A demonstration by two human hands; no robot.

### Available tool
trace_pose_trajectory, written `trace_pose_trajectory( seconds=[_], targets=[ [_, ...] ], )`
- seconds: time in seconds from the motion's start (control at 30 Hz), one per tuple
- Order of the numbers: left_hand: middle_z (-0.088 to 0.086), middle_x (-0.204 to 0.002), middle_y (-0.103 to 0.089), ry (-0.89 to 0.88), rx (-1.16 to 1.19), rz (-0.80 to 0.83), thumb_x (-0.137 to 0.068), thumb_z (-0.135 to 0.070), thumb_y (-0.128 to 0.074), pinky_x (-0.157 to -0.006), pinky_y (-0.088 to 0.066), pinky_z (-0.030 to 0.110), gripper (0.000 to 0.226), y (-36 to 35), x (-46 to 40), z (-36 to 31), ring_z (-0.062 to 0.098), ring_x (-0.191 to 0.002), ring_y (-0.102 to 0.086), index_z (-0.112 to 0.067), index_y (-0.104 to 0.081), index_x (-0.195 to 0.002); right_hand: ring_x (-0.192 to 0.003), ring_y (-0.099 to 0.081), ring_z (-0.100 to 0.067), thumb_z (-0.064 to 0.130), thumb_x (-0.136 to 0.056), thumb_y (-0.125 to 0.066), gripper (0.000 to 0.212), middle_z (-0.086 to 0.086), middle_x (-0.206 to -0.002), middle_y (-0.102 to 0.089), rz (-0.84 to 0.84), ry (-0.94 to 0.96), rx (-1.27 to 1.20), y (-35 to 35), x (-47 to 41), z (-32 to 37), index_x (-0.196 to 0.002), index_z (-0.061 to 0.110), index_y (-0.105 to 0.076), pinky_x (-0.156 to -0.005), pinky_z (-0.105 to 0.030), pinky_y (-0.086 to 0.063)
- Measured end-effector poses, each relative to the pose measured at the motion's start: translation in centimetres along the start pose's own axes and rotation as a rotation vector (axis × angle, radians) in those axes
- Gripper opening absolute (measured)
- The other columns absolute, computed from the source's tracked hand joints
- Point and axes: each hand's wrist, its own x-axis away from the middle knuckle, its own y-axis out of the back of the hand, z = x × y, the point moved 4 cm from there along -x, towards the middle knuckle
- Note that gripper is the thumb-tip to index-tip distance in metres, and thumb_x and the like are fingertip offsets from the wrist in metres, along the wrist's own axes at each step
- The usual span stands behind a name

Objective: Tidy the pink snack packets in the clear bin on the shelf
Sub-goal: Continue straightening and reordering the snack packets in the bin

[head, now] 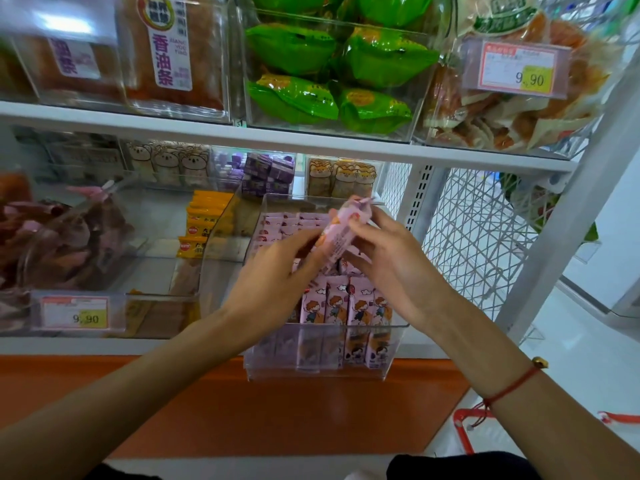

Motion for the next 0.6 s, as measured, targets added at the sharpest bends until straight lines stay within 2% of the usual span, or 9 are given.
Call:
trace_pose_trajectory(
  seconds=[0.03, 0.07, 0.13, 0.17, 0.27, 0.4, 0.47, 0.53, 0.6],
  targets=[
    [-0.009, -0.086, -0.066, -0.013, -0.011, 0.008, -0.096, -0.044, -0.036, -0.053, -0.045, 0.021, 0.042, -0.2, 0.1, -0.1, 0.007, -0.068, -0.059, -0.028, -0.052, -0.132, -0.107, -0.061, -0.014, 0.015, -0.094, -0.053, 0.030, 0.001, -0.109, -0.068, -0.033, 0.026, 0.076, 0.1, 0.0, 0.0, -0.123, 0.017, -0.055, -0.093, -0.029, -0.048],
    [-0.008, -0.097, -0.067, -0.011, -0.004, 0.003, -0.097, -0.041, -0.038, -0.057, -0.044, 0.018, 0.039, -0.2, 0.0, -0.1, 0.002, -0.075, -0.059, -0.029, -0.050, -0.133, -0.107, -0.063, -0.013, 0.014, -0.092, -0.058, 0.035, 0.001, -0.113, -0.068, -0.097, 0.082, 0.190, 0.3, 0.0, 0.1, -0.127, 0.018, -0.053, -0.090, -0.025, -0.051],
    [-0.011, -0.130, -0.055, 0.010, 0.038, -0.006, -0.094, -0.038, -0.050, -0.079, -0.045, 0.013, 0.044, -0.2, -0.1, 0.1, -0.002, -0.105, -0.053, -0.031, -0.043, -0.137, -0.102, -0.064, -0.006, 0.016, -0.085, -0.068, 0.039, 0.003, -0.111, -0.068, -0.195, 0.231, 0.362, 0.4, 0.2, 0.5, -0.121, 0.020, -0.055, -0.082, -0.019, -0.054],
    [-0.013, -0.135, -0.051, 0.019, 0.047, 0.001, -0.091, -0.038, -0.057, -0.085, -0.045, 0.014, 0.050, -0.2, -0.1, 0.2, 0.000, -0.112, -0.051, -0.031, -0.041, -0.138, -0.096, -0.065, -0.003, 0.019, -0.080, -0.073, 0.039, 0.005, -0.107, -0.068, -0.221, 0.279, 0.381, 0.3, 0.4, 0.6, -0.115, 0.023, -0.057, -0.078, -0.019, -0.055],
    [-0.012, -0.123, -0.060, 0.023, 0.091, 0.038, -0.087, -0.032, -0.065, -0.078, -0.049, 0.008, 0.053, -0.4, -0.1, 0.2, -0.001, -0.102, -0.059, -0.026, -0.044, -0.135, -0.086, -0.067, 0.000, 0.031, -0.069, -0.080, 0.039, 0.009, -0.096, -0.069, -0.236, 0.308, 0.368, 0.3, 0.5, 0.6, -0.100, 0.029, -0.057, -0.071, -0.018, -0.055],
    [-0.005, -0.107, -0.067, 0.091, 0.307, 0.169, -0.088, -0.029, -0.060, -0.077, -0.057, 0.022, 0.040, -1.0, -0.2, -0.2, 0.003, -0.087, -0.067, -0.020, -0.053, -0.126, -0.084, -0.070, -0.007, 0.043, -0.073, -0.072, 0.034, 0.003, -0.089, -0.073, -0.198, 0.186, 0.282, 0.7, 0.1, 0.3, -0.100, 0.025, -0.063, -0.068, -0.022, -0.057],
    [-0.002, -0.092, -0.071, 0.136, 0.389, 0.276, -0.087, -0.037, -0.057, -0.065, -0.055, 0.016, 0.029, -1.4, -0.1, -0.5, 0.004, -0.075, -0.067, -0.021, -0.061, -0.111, -0.072, -0.071, -0.008, 0.037, -0.078, -0.072, 0.031, 0.003, -0.079, -0.072, -0.249, 0.108, 0.250, 1.2, -0.1, 0.0, -0.099, 0.016, -0.064, -0.058, -0.018, -0.054],
    [0.009, -0.082, -0.069, 0.211, 0.422, 0.333, -0.081, -0.051, -0.052, -0.053, -0.048, 0.012, 0.038, -1.8, -0.1, -0.6, 0.009, -0.063, -0.062, -0.019, -0.064, -0.097, -0.065, -0.069, -0.005, 0.037, -0.079, -0.072, 0.034, 0.004, -0.074, -0.070, -0.287, 0.048, 0.240, 1.5, -0.2, -0.5, -0.097, 0.009, -0.064, -0.055, -0.016, -0.051],
    [0.009, -0.077, -0.068, 0.301, 0.459, 0.370, -0.080, -0.057, -0.046, -0.054, -0.050, 0.013, 0.049, -2.0, -0.1, -0.4, 0.012, -0.063, -0.064, -0.014, -0.065, -0.095, -0.059, -0.067, -0.003, 0.038, -0.079, -0.072, 0.035, 0.003, -0.071, -0.069, -0.307, 0.034, 0.236, 1.6, -0.2, -0.7, -0.093, 0.007, -0.063, -0.054, -0.014, -0.050]
  ],
)
